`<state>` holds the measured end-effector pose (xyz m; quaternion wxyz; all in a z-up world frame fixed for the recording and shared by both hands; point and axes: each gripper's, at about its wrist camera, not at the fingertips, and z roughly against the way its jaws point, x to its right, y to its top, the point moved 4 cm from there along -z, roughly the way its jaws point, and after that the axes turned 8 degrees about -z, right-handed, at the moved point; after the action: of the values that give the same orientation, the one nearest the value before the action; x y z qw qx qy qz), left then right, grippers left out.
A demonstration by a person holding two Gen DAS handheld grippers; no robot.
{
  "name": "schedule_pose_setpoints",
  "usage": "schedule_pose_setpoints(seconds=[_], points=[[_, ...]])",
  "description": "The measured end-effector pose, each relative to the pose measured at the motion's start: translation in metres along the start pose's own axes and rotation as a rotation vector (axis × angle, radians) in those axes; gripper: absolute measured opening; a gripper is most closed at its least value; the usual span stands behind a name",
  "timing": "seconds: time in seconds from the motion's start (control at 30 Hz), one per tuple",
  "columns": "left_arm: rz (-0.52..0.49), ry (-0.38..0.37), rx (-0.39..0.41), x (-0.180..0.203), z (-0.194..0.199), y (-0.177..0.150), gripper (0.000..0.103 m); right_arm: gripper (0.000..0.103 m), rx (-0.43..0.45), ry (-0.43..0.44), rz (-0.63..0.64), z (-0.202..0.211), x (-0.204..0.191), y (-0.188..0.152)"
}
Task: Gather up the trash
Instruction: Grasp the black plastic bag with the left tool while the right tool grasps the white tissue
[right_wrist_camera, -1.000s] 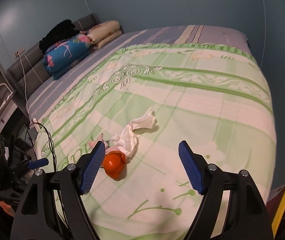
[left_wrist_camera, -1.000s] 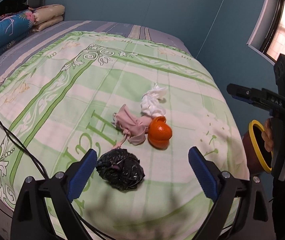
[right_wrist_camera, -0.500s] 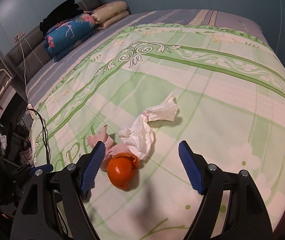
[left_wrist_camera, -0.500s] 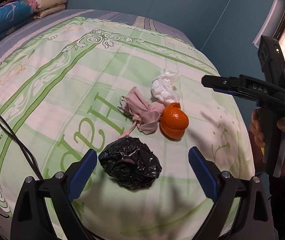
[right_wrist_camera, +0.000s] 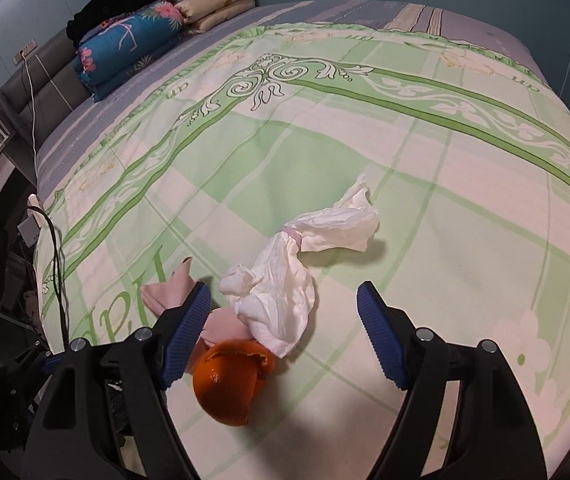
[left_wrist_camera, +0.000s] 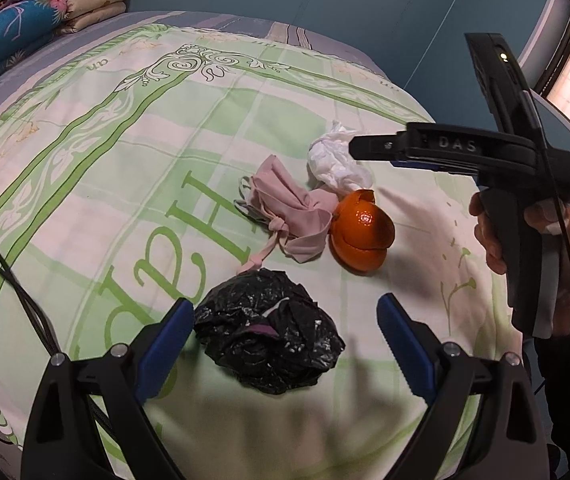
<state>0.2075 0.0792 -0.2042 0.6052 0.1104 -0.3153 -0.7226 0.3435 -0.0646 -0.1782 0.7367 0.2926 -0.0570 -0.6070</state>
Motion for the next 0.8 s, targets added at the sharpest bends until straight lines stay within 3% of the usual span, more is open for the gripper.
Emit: schedule_pose_setpoints(seconds=[0.23, 0.37, 0.6, 0.8], points=[[-0.026, 0.006, -0.001, 0.004, -0.007, 0.0, 0.089, 0.064, -0.008, -0.064, 0.036, -0.018, -0.007, 0.002], [-0.028, 0.007, -0.016, 0.005, -0.014, -0.004, 0.077, 0.06, -0.012, -0.103, 0.058, -0.028, -0.01, 0.002], [-0.043, 0.016, -0.049, 0.007, -0.024, -0.009, 0.054, 0.039, -0.024, -0.138, 0.084, -0.04, -0.015, 0.0], [-0.04, 0.015, -0.045, 0.006, -0.02, -0.009, 0.048, 0.013, -0.011, -0.164, 0.113, -0.039, -0.022, -0.004]])
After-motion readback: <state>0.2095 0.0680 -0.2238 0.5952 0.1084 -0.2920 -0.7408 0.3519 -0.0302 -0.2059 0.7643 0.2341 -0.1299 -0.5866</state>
